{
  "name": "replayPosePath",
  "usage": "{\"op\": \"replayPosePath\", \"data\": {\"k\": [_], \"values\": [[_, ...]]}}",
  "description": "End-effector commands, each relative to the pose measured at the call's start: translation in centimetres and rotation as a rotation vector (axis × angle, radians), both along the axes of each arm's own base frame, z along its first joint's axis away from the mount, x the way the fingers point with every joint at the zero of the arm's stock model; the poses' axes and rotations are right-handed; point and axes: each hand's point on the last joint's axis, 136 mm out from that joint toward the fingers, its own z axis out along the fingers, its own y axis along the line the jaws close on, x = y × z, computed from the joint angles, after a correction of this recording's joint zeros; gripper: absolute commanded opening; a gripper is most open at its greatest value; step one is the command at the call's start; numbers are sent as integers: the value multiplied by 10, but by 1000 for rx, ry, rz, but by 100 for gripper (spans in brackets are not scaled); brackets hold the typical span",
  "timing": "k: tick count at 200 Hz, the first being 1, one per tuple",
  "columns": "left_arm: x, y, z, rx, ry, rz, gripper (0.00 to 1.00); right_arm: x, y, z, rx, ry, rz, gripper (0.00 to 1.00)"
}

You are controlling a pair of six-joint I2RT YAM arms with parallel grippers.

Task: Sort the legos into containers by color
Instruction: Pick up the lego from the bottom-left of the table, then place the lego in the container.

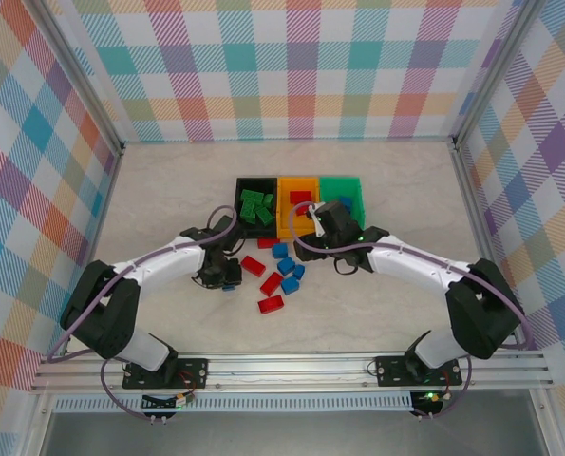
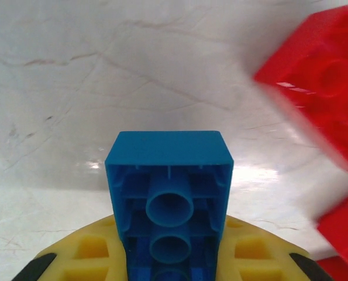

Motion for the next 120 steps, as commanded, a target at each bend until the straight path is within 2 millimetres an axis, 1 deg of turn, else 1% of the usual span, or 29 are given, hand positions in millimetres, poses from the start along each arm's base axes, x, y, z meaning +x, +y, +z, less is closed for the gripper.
{"op": "replayPosePath", "data": {"k": [1, 36, 63, 85, 97, 120], "values": [[22, -20, 37, -63, -136, -15, 18, 7, -12, 19, 54, -52, -33, 70], [57, -60, 80, -168, -294, -66, 18, 14, -48, 22, 119, -39, -143, 70], [83, -93, 99, -210, -341, -120, 18, 18, -75, 19, 152, -35, -232, 70], [102, -125, 103, -234, -339, -178, 18, 21, -92, 16, 168, -33, -287, 70], [112, -146, 108, -262, -343, -214, 19, 23, -101, 15, 191, -26, -319, 71], [129, -185, 106, -287, -337, -284, 19, 25, -115, 11, 220, -18, -366, 71]]}}
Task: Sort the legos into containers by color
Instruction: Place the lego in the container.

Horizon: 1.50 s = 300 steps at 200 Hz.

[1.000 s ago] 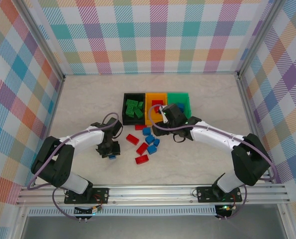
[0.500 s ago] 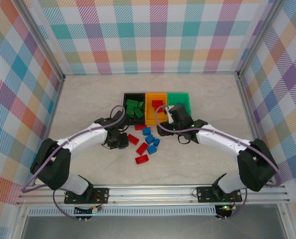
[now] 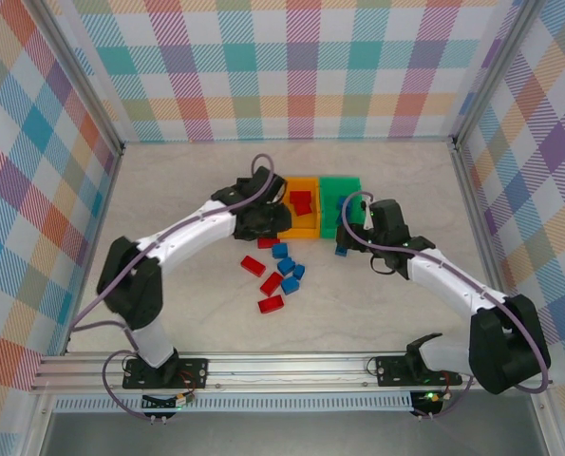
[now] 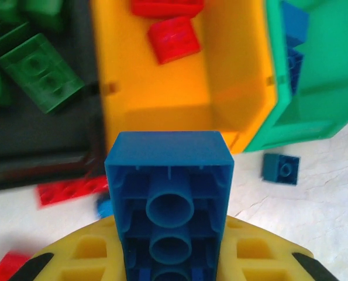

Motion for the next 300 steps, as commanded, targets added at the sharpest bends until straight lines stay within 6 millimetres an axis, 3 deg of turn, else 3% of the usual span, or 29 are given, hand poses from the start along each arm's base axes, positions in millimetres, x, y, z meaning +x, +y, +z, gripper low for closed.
{"op": "replayPosePath", "data": {"k": [1, 41, 97, 124, 163, 205, 256, 259, 300], "values": [[8, -41, 3, -25, -9, -112, 19, 3, -6, 7, 76, -21, -41, 71], [35, -95, 5, -77, -19, -182, 20, 6, -18, -1, 93, 1, -81, 71], [64, -145, 10, -171, -58, -202, 22, 8, -17, -10, 106, 19, -80, 71], [77, -156, 3, -179, -77, -185, 42, 8, -16, -12, 115, 18, -86, 71], [80, -151, 4, -157, -84, -169, 57, 7, -11, -13, 144, 24, -69, 71], [64, -127, 21, -157, -145, -148, 58, 5, 1, -22, 219, 54, -58, 70], [29, -77, 30, -160, -206, -83, 58, 7, 4, -46, 189, 135, -67, 70], [31, -78, 38, -180, -234, -78, 58, 7, 5, -47, 188, 137, -65, 70], [9, -49, 43, -177, -265, -49, 59, 4, 17, -56, 129, 156, -32, 67]]}}
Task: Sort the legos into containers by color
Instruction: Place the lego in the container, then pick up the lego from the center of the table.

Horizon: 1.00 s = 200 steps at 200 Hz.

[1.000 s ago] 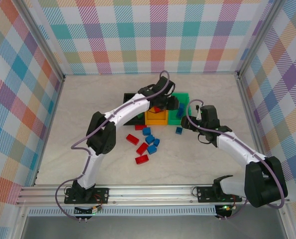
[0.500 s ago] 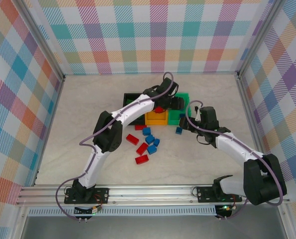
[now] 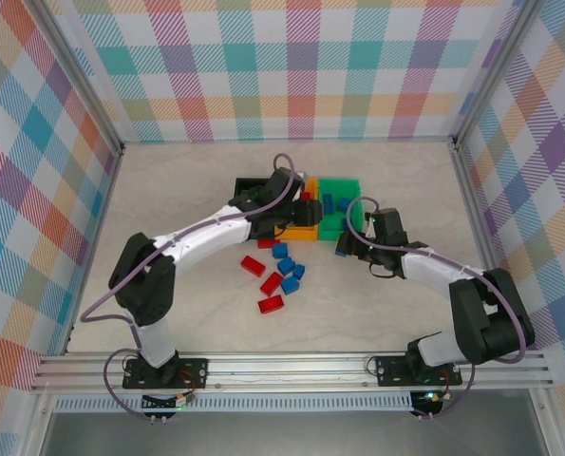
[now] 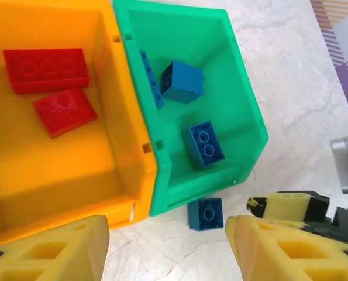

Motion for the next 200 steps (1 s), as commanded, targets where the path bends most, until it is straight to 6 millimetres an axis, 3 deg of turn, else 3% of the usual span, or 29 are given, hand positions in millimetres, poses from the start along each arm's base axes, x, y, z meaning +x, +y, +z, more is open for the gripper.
{"op": "replayPosePath", "data": {"k": [1, 50, 80, 200], "values": [[-2, 7, 19, -38, -68, 33, 59, 6, 12, 4, -15, -16, 28, 67], [-17, 31, 7, -2, -67, 67, 59, 10, 17, -12, -66, 53, 49, 67], [-26, 42, -3, -15, -58, 94, 59, 15, 8, -17, -143, 65, 43, 66], [-43, 66, -26, 11, -36, 142, 59, 26, 12, -35, -215, 135, 103, 61]]}}
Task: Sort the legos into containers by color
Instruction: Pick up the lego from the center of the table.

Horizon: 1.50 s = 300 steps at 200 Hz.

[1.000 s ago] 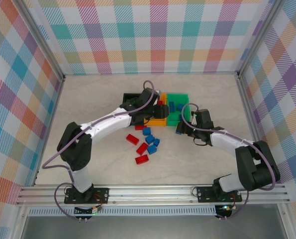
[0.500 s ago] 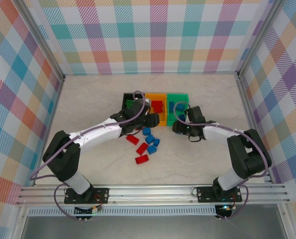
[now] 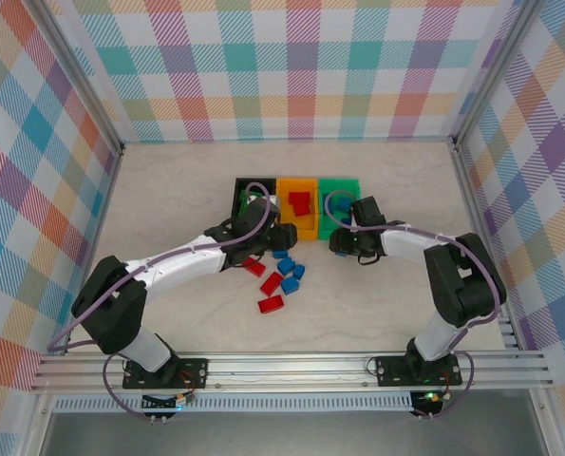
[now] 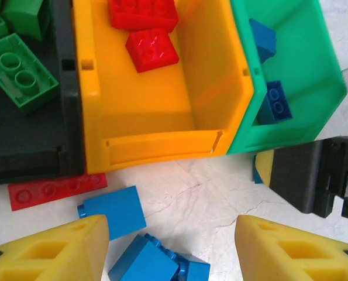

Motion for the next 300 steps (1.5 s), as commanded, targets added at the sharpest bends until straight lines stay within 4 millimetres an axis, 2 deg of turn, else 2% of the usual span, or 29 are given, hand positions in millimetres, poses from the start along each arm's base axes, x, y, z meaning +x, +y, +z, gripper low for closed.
{"op": "replayPosePath", "data": {"k": [1, 44, 92, 124, 167, 226, 300], "values": [[0, 2, 14, -27, -40, 21, 59, 4, 2, -3, -23, 11, 27, 61], [-2, 2, 16, -25, -41, 19, 59, 6, 6, -9, -25, 44, 52, 57], [-2, 3, 17, -23, -43, 18, 59, 4, 6, -6, -27, 30, 57, 44], [-3, 5, 10, -5, -27, 19, 59, 4, 9, -1, -8, 6, 62, 35], [-4, 6, 10, -3, -29, 22, 59, 3, 18, 10, 53, -49, 90, 35], [-7, 12, 9, 1, -32, 31, 59, 0, 13, 36, 81, -174, 87, 33], [-14, 27, 11, 18, -51, 56, 59, -1, 8, 47, 75, -225, 73, 32]]}}
